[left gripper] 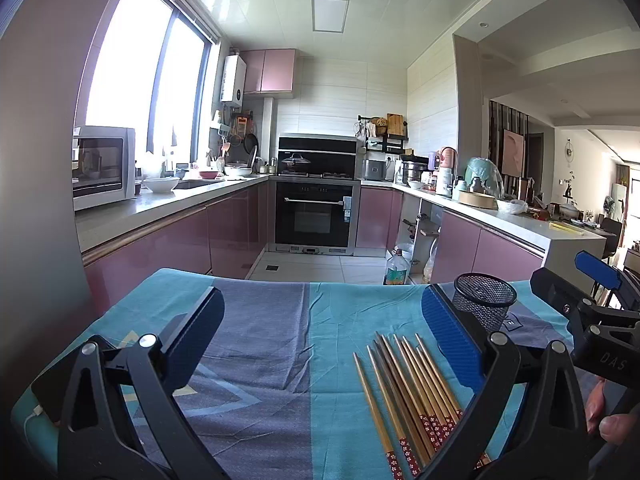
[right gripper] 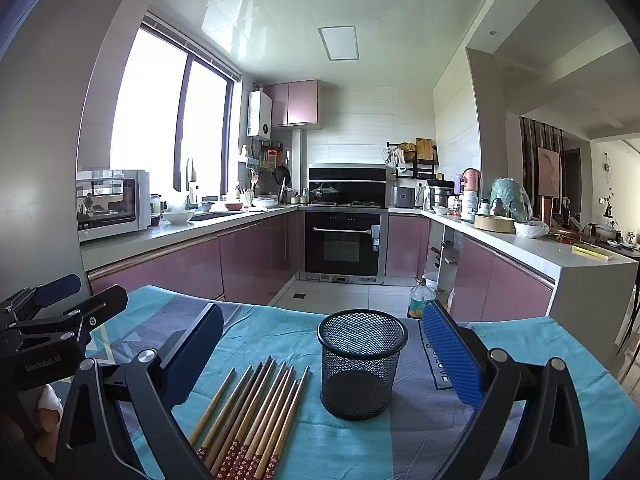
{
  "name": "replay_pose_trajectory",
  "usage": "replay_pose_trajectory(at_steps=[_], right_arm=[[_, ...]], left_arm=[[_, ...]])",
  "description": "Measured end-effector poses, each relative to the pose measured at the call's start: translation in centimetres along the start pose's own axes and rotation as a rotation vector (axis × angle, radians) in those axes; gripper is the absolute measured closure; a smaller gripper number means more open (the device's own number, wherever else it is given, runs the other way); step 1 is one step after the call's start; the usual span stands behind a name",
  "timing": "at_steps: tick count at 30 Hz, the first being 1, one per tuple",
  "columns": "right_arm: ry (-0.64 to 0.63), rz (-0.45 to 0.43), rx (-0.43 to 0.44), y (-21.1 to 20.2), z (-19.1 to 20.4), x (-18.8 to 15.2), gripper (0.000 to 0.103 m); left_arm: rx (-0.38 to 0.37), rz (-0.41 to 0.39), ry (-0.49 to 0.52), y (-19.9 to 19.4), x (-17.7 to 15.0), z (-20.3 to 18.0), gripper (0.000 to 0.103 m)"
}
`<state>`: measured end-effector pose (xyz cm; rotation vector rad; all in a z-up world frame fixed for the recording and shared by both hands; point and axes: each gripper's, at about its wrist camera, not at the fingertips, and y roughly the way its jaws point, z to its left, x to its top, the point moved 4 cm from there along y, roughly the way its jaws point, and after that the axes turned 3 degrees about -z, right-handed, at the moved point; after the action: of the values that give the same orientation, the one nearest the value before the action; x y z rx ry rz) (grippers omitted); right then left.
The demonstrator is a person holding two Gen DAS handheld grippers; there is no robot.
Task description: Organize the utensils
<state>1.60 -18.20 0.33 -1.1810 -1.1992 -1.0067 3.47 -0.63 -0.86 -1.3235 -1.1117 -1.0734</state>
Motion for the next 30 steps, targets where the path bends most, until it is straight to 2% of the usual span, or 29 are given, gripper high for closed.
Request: replay_pose_trajectory(at_steps=[30], right_arm=[[0.0,-0.008,-0.002,-0.2,0.03,0.1,0.007]], left_arm=[[-0.003,0.004,0.0,0.02,-0.2,-0.19,0.006]])
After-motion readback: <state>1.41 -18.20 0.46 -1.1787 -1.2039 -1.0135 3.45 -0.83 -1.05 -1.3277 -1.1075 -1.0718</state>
